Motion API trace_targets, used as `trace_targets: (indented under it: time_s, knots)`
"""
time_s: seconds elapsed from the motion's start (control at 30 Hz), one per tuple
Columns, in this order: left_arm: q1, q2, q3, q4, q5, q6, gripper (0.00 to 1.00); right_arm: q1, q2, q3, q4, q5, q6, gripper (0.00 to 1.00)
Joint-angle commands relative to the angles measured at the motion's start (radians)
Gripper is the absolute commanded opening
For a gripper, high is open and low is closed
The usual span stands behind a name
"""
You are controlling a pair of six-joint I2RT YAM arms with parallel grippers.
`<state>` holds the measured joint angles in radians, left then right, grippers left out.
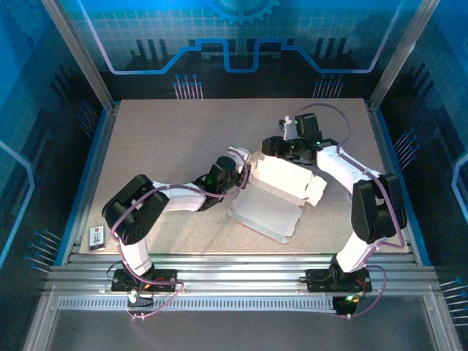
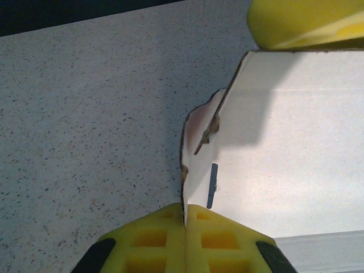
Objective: Fold the paper box
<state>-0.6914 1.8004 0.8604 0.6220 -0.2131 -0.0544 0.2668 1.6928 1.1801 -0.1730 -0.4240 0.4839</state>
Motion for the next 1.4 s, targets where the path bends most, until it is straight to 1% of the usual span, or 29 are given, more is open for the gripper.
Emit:
trace_targets:
  time_s: [0.0, 0.27, 0.47, 0.67, 0.97, 1.0, 1.13, 1.2, 1.27, 1.37]
  knots:
    - [-0.007, -0.01, -0.023, 0.06, 0.02, -0.033, 0.07, -0.014, 0.025, -0.042, 0.069, -0.045, 0.013, 0.52]
    - [-0.009, -0.023, -0.036, 0.048, 0.048, -0.041, 0.08, -0.014, 0.025, -0.091, 0.126, -0.069, -0.001, 0.53]
    - [-0.012, -0.038, -0.047, 0.044, 0.081, -0.06, 0.09, -0.006, 0.01, -0.128, 0.148, -0.047, -0.016, 0.53]
    - [-0.016, -0.057, -0.059, 0.037, 0.084, -0.07, 0.1, 0.013, -0.024, -0.178, 0.191, -0.014, -0.036, 0.53]
    - [-0.018, -0.081, -0.089, 0.039, 0.113, -0.109, 0.16, 0.035, -0.072, -0.23, 0.22, 0.029, -0.053, 0.52]
    - [-0.017, -0.086, -0.089, 0.031, 0.118, -0.114, 0.16, 0.037, -0.075, -0.234, 0.222, 0.03, -0.052, 0.52]
    - [-0.016, -0.088, -0.086, 0.019, 0.13, -0.124, 0.06, 0.041, -0.081, -0.239, 0.231, 0.023, -0.044, 0.52]
    - [-0.016, -0.08, -0.076, -0.003, 0.141, -0.121, 0.03, 0.042, -0.076, -0.235, 0.226, 0.021, -0.04, 0.52]
    - [-0.015, -0.07, -0.059, -0.035, 0.159, -0.124, 0.02, 0.039, -0.074, -0.228, 0.213, 0.015, -0.041, 0.52]
    - [-0.003, -0.073, -0.037, -0.088, 0.214, -0.127, 0.01, 0.037, -0.077, -0.203, 0.158, -0.025, -0.065, 0.52]
